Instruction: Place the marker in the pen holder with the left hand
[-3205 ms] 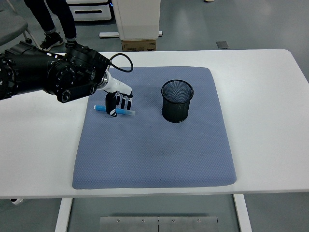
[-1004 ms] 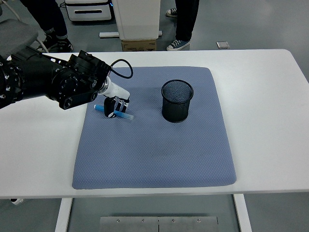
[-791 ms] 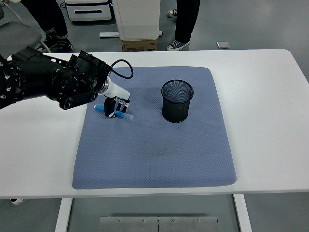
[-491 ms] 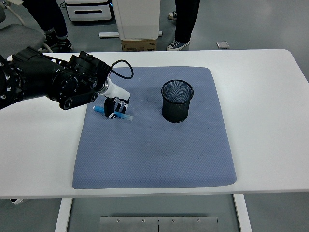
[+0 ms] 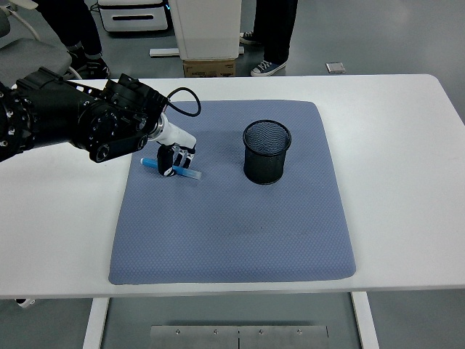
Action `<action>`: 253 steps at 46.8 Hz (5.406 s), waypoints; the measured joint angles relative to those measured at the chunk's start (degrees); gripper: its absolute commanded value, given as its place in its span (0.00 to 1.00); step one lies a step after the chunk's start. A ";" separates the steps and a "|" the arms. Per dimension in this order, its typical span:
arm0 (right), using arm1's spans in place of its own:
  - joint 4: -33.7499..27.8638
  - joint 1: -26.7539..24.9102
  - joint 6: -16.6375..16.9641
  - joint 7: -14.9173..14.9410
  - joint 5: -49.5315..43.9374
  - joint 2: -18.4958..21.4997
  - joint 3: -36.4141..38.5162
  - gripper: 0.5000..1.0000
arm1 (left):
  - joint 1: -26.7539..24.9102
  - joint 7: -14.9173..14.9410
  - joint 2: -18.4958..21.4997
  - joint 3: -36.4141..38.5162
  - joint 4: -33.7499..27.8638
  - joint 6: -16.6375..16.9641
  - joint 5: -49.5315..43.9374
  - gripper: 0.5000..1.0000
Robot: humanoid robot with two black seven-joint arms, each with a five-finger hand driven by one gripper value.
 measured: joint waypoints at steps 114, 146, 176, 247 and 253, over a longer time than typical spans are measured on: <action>0.00 0.02 0.00 0.01 0.00 0.00 0.00 1.00 | -0.04 4.06 0.87 -0.30 -2.37 8.31 -0.08 0.30; 0.00 -0.01 0.00 0.00 0.00 0.00 0.00 1.00 | -2.91 5.13 5.90 4.71 -12.85 22.77 -3.86 0.30; 0.00 0.00 0.00 0.00 0.00 0.00 0.00 1.00 | -0.51 5.25 5.00 6.11 -14.79 28.81 -7.22 0.27; 0.00 0.01 0.00 0.00 0.00 0.00 0.00 1.00 | 0.29 5.56 3.93 6.51 -13.64 28.44 -9.03 0.19; 0.00 0.00 0.00 0.00 0.00 0.00 0.00 1.00 | 0.26 5.53 3.93 6.49 -13.64 28.42 -9.03 0.19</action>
